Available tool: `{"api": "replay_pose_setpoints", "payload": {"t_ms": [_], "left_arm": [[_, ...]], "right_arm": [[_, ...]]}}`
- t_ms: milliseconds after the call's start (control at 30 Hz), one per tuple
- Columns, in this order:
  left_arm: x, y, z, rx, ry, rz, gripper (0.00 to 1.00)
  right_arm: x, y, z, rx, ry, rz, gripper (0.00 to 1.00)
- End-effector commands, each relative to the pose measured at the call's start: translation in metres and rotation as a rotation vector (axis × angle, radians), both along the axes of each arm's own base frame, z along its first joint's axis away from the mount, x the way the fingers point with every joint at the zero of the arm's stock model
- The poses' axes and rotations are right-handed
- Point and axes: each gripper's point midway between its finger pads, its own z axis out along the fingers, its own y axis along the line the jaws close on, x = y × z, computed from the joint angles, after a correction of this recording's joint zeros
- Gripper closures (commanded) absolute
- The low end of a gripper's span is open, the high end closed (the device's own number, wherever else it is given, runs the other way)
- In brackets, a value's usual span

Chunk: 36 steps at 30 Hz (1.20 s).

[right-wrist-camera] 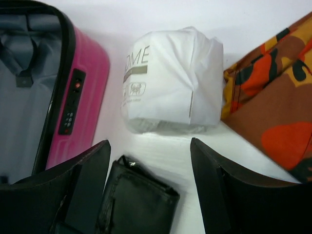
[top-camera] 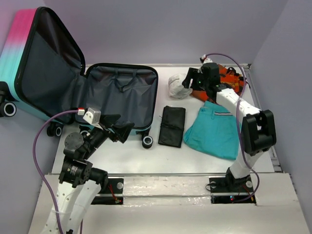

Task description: Pack the luggage

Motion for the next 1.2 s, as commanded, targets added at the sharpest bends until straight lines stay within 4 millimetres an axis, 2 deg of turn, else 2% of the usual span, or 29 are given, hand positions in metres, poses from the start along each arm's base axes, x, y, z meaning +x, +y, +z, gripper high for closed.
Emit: {"api": "replay_pose_setpoints", "payload": {"t_ms": [0,67,167,233,267,333,367,433,467,533,600,667,700,733,767,800,833,933,1033,1100,1133,1167], "left_arm": [[-0.003,-0.003,0.009,-0.011,-0.034,-0.025,0.01],[-0.003,-0.003,0.009,-0.012,-0.033,-0.027,0.01],[-0.003,-0.003,0.009,-0.013,-0.035,-0.027,0.01],[-0.003,-0.003,0.009,-0.012,-0.037,-0.027,0.01],[-0.003,-0.003,0.009,-0.012,-0.037,-0.027,0.01],[-0.004,-0.003,0.009,-0.011,-0.036,-0.028,0.01],[-0.004,-0.003,0.009,-0.013,-0.036,-0.028,0.01],[-0.004,-0.003,0.009,-0.012,-0.037,-0.028,0.01],[-0.004,-0.003,0.009,-0.011,-0.036,-0.028,0.01],[-0.003,-0.003,0.009,-0.011,-0.036,-0.03,0.01],[-0.003,-0.003,0.008,-0.01,-0.035,-0.03,0.01],[-0.004,-0.003,0.009,-0.013,-0.036,-0.03,0.01],[-0.004,-0.003,0.009,-0.012,-0.039,-0.028,0.01],[-0.004,-0.002,0.01,-0.014,-0.039,-0.025,0.01],[-0.003,-0.001,0.011,-0.016,-0.042,-0.015,0.01],[-0.004,-0.001,0.011,-0.017,-0.045,-0.015,0.01],[-0.001,0.002,0.012,-0.026,-0.038,0.008,0.01],[0.004,0.009,0.014,-0.046,-0.029,0.062,0.01],[0.005,0.014,0.016,-0.057,-0.027,0.093,0.01],[0.005,0.015,0.016,-0.058,-0.03,0.099,0.01],[0.005,0.016,0.016,-0.058,-0.031,0.104,0.01],[0.005,0.017,0.017,-0.058,-0.032,0.107,0.01]], "right_arm": [[0.039,0.007,0.01,-0.039,-0.05,0.001,0.28],[0.055,0.009,0.001,-0.065,-0.034,-0.004,0.28],[0.066,0.007,-0.014,-0.093,-0.004,-0.02,0.29],[0.071,0.015,-0.026,-0.098,0.017,-0.011,0.32],[0.072,0.016,-0.029,-0.094,0.025,-0.009,0.38],[0.073,0.024,-0.036,-0.089,0.037,0.001,0.39],[0.073,0.024,-0.037,-0.084,0.041,-0.008,0.58],[0.073,0.024,-0.035,-0.075,0.038,-0.012,0.76],[0.073,0.024,-0.027,-0.067,0.02,-0.016,0.91],[0.074,0.018,-0.017,-0.061,-0.015,-0.054,0.93],[0.075,0.014,0.011,-0.045,-0.086,-0.076,0.93],[0.068,0.014,0.025,-0.046,-0.122,-0.084,0.93],[0.062,0.018,0.059,-0.016,-0.207,-0.076,0.93],[0.058,0.018,0.074,-0.001,-0.248,-0.066,0.93],[0.045,0.028,0.103,0.029,-0.323,-0.03,0.93],[0.044,0.03,0.104,0.028,-0.324,-0.019,0.93],[0.031,0.038,0.129,0.052,-0.378,0.007,0.93],[0.004,0.065,0.168,0.117,-0.456,0.106,0.93],[-0.013,0.092,0.186,0.213,-0.475,0.197,0.93],[-0.025,0.121,0.193,0.281,-0.457,0.276,0.93],[-0.03,0.144,0.194,0.309,-0.454,0.321,0.93],[-0.033,0.146,0.208,0.338,-0.472,0.336,0.93]]}}
